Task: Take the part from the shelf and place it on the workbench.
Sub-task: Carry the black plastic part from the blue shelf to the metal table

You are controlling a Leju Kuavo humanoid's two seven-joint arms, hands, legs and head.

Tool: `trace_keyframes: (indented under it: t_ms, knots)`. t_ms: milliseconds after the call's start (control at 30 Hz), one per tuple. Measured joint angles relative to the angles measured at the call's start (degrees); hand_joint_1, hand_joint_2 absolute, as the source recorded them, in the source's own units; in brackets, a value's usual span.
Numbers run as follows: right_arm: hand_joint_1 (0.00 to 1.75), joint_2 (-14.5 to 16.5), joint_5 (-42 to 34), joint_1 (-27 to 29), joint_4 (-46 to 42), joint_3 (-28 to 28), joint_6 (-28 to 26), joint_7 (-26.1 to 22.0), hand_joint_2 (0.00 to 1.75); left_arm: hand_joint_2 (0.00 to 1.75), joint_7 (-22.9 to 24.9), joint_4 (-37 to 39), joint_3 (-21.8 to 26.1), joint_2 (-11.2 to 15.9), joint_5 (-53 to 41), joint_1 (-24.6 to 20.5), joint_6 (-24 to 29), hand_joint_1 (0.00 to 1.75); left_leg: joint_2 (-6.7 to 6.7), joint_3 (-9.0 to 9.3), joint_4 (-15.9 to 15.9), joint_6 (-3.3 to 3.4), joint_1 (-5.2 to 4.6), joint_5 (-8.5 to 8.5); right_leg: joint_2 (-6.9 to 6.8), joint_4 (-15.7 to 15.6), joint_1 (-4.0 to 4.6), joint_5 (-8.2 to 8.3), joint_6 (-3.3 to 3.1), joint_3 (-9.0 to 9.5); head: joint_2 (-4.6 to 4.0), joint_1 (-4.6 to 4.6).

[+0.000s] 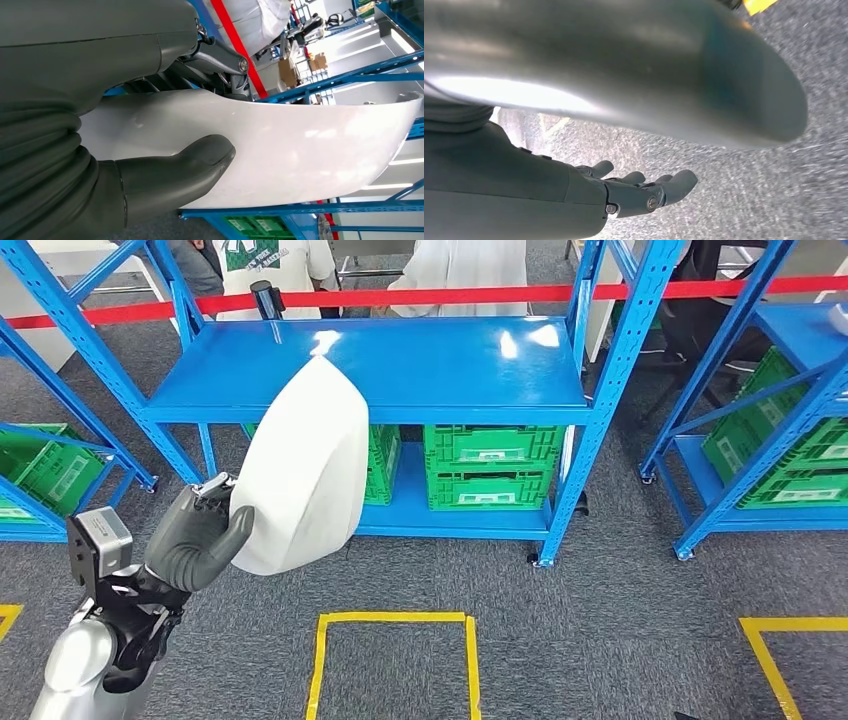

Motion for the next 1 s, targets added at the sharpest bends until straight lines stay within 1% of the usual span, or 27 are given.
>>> trace_keyframes:
  t_ms: [33,67,100,133,167,200,233,267,300,333,367,400,433,467,533,567,600,633,667,700,767,800,833,900,933,967,1000]
  knots:
    - [0.0,0.0,0.0,0.1,0.0,0.0,0.0,0.0,0.0,1.75,-0.2,-0.7,0.1,0.1,-0.4,1.1,0.1,1.75,-0.01,-0.56,3.4,-0.19,0.06,-2.4,-0.06,0.0,0.04,0.66,-0.07,-0.83,0.0,-0.03]
    - [0.0,0.0,0.0,0.1,0.0,0.0,-0.1,-0.1,0.0,1.75,-0.4,-1.2,0.1,0.1,-0.8,2.1,0.2,1.75,-0.02,-0.75,6.3,-0.3,0.09,-3.6,-0.11,0.0,0.09,1.32,-0.05,-1.67,0.01,-0.05]
    - [0.0,0.0,0.0,0.2,0.0,0.0,-0.1,-0.1,0.0,1.75,-0.5,-1.7,0.2,0.2,-1.2,3.1,0.3,1.75,-0.03,-0.28,7.9,-0.29,0.1,-3.48,-0.15,0.1,0.14,2.0,0.01,-2.52,0.01,-0.06]
    - [0.0,0.1,0.1,0.2,0.0,0.0,-0.1,-0.2,0.0,1.75,-0.7,-2.2,0.3,0.2,-1.5,3.9,0.3,1.75,-0.04,1.06,7.7,-0.15,0.08,-2.28,-0.18,0.1,0.19,2.67,0.1,-3.35,0.01,-0.07]
    - [0.0,0.1,0.1,0.3,0.0,0.0,-0.2,-0.3,0.0,1.75,-0.8,-2.6,0.4,0.2,-1.7,4.5,0.3,1.75,-0.06,3.42,5.4,0.17,0.03,-0.8,-0.2,0.1,0.24,3.36,0.22,-4.12,0.01,-0.08]
    - [0.0,0.3,0.1,0.3,0.0,0.0,-0.2,-0.3,0.0,1.75,-0.9,-3.1,0.5,0.2,-1.9,4.9,0.3,1.75,-0.07,6.51,1.6,0.64,-0.08,-0.11,-0.23,0.2,0.27,4.01,0.38,-4.79,0.01,-0.07]
    - [0.0,0.4,0.1,0.2,0.0,0.0,-0.3,-0.4,0.0,1.75,-1.0,-3.5,0.7,0.2,-2.0,5.0,0.3,1.75,-0.07,9.8,-2.8,1.09,-0.27,-0.27,-0.25,0.2,0.32,4.63,0.61,-5.27,0.01,-0.05]
    - [0.0,0.5,0.1,0.2,0.0,0.0,-0.3,-0.4,0.0,1.75,-1.0,-3.9,0.8,0.2,-2.1,5.2,0.3,1.75,-0.07,12.14,-6.4,1.48,-0.51,-0.84,-0.3,0.0,0.29,5.21,0.91,-5.48,0.0,-0.02]
    - [0.0,0.6,0.2,0.2,0.0,0.0,-0.3,-0.3,0.0,1.75,-1.1,-4.1,1.0,0.2,-2.3,5.2,0.3,1.75,-0.08,13.44,-8.6,1.83,-0.78,-1.51,-0.36,-0.2,0.17,5.78,1.28,-5.51,0.0,-0.1]
    - [0.0,0.7,0.1,0.2,0.0,0.0,-0.3,-0.3,0.0,1.75,-1.1,-4.3,1.1,0.2,-2.4,5.3,0.3,1.75,-0.1,13.73,-9.6,2.12,-1.02,-1.54,-0.41,-0.5,0.07,6.38,1.7,-5.47,0.01,-0.2]
    - [0.0,0.7,0.1,0.3,0.0,0.0,-0.3,-0.3,0.0,1.75,-1.1,-4.5,1.2,0.2,-2.6,5.5,0.3,1.75,-0.09,13.29,-9.7,2.53,-1.0,-0.88,-0.44,-0.8,-0.05,6.85,2.11,-5.48,0.01,-0.3]
    - [0.0,0.7,0.0,0.4,0.0,0.0,-0.3,-0.2,0.0,1.75,-1.0,-4.6,1.2,0.1,-2.7,5.5,0.2,1.75,-0.06,12.88,-10.0,2.97,-0.94,-0.14,-0.4,-0.7,-0.11,6.55,2.47,-5.68,0.01,-0.38]
    - [0.0,0.8,-0.1,0.4,0.0,0.0,-0.3,-0.2,0.0,1.75,-1.0,-4.8,1.2,0.0,-2.8,5.5,0.1,1.75,-0.01,12.25,-10.2,3.43,-0.8,0.71,-0.33,0.1,-0.09,5.12,2.76,-6.08,0.01,-0.3]
    - [0.0,0.8,-0.2,0.5,0.0,0.0,-0.3,-0.1,0.0,1.75,-1.0,-4.8,1.2,-0.1,-2.8,5.5,-0.1,1.75,0.04,11.49,-10.4,3.79,-0.64,1.57,-0.24,2.0,-0.06,2.64,3.0,-6.7,0.01,-0.17]
    - [0.0,0.7,-0.2,0.4,0.0,0.0,-0.4,0.0,0.0,1.75,-0.9,-4.9,1.2,-0.3,-3.0,5.5,-0.4,1.75,0.1,9.7,-10.2,4.17,-0.68,2.99,-0.12,8.7,0.01,-3.29,3.37,-8.2,0.01,0.07]
    - [0.0,0.7,-0.2,0.4,0.0,0.0,-0.4,0.0,0.0,1.75,-0.8,-4.9,1.2,-0.3,-3.0,5.6,-0.5,1.75,0.13,8.72,-10.0,4.17,-0.68,3.7,-0.1,12.1,0.04,-4.79,3.53,-8.66,0.01,0.14]
    - [0.0,0.6,-0.4,0.4,0.0,0.0,-0.4,0.0,0.0,1.75,-0.7,-4.9,1.2,-0.4,-3.1,5.6,-0.6,1.75,0.17,7.62,-9.7,4.11,-0.67,4.4,-0.09,14.4,0.05,-4.77,3.66,-8.52,0.01,0.19]
    - [0.0,0.6,-0.7,0.4,0.0,0.0,-0.4,0.0,0.0,1.75,-0.6,-4.9,1.2,-0.5,-3.2,5.5,-0.8,1.75,0.2,6.47,-9.3,3.98,-0.62,5.04,-0.1,15.0,0.04,-3.55,3.74,-7.54,0.01,0.24]
    - [0.0,0.6,-1.0,0.4,0.0,0.0,-0.4,0.0,0.0,1.75,-0.4,-4.9,1.2,-0.6,-3.2,5.5,-1.1,1.75,0.23,5.23,-8.8,3.78,-0.55,5.59,-0.11,13.5,0.02,-1.91,3.78,-5.52,0.01,0.29]
    - [0.0,0.6,-1.4,0.4,0.0,0.0,-0.4,0.0,0.0,1.75,-0.1,-4.9,1.1,-0.7,-3.3,5.3,-1.4,1.75,0.25,4.11,-8.1,3.53,-0.48,6.05,-0.11,10.3,-0.01,-1.1,3.78,-2.66,0.01,0.34]
    - [0.0,0.6,-2.0,0.2,0.0,-0.2,-0.4,0.0,0.0,1.75,0.6,-4.9,1.1,-1.0,-3.3,4.4,-2.1,1.75,0.27,2.46,-6.9,2.9,-0.53,6.76,-0.02,2.8,0.23,-2.25,3.3,2.56,0.0,0.44]
    - [0.0,0.7,-2.1,0.2,0.0,-0.3,-0.4,0.0,0.0,1.75,0.9,-4.9,1.1,-1.1,-3.3,3.9,-2.3,1.75,0.26,2.05,-6.5,2.56,-0.6,7.14,0.05,0.7,0.35,-3.24,2.88,3.76,0.01,0.48]
    - [0.0,0.7,-2.2,0.2,0.0,-0.4,-0.4,0.0,0.0,1.75,1.0,-4.9,1.0,-1.3,-3.3,3.5,-2.5,1.75,0.25,1.86,-6.5,2.22,-0.64,7.6,0.11,-0.2,0.53,-3.58,2.36,3.99,0.01,0.51]
    - [0.0,0.8,-2.3,0.3,0.0,-0.5,-0.4,0.1,0.0,1.75,1.2,-4.8,0.9,-1.6,-3.2,3.0,-2.7,1.75,0.19,1.61,-6.6,1.51,-0.53,7.98,0.02,-0.3,0.43,-2.64,1.35,3.14,0.01,0.49]
    - [0.0,0.8,-2.3,0.3,0.0,-0.6,-0.4,0.1,0.0,1.75,1.3,-4.8,0.9,-1.6,-3.2,2.9,-2.8,1.75,0.13,1.25,-6.0,1.14,-0.42,6.88,-0.06,-0.4,0.34,-1.97,0.86,2.6,0.01,0.4]
    - [0.0,0.9,-2.3,0.3,0.0,-0.7,-0.4,0.1,0.0,1.75,1.3,-4.7,0.9,-1.6,-3.2,2.8,-2.8,1.75,0.07,0.65,-4.4,0.78,-0.31,4.76,-0.13,-0.5,0.21,-1.22,0.49,1.88,0.0,0.29]
    - [0.0,0.9,-2.3,0.3,0.0,-0.8,-0.4,0.2,0.0,1.75,1.3,-4.7,0.9,-1.6,-3.2,2.7,-2.7,1.75,0.01,-0.17,-1.6,0.46,-0.18,1.75,-0.18,-0.5,0.17,-0.5,0.27,1.03,0.01,0.18]
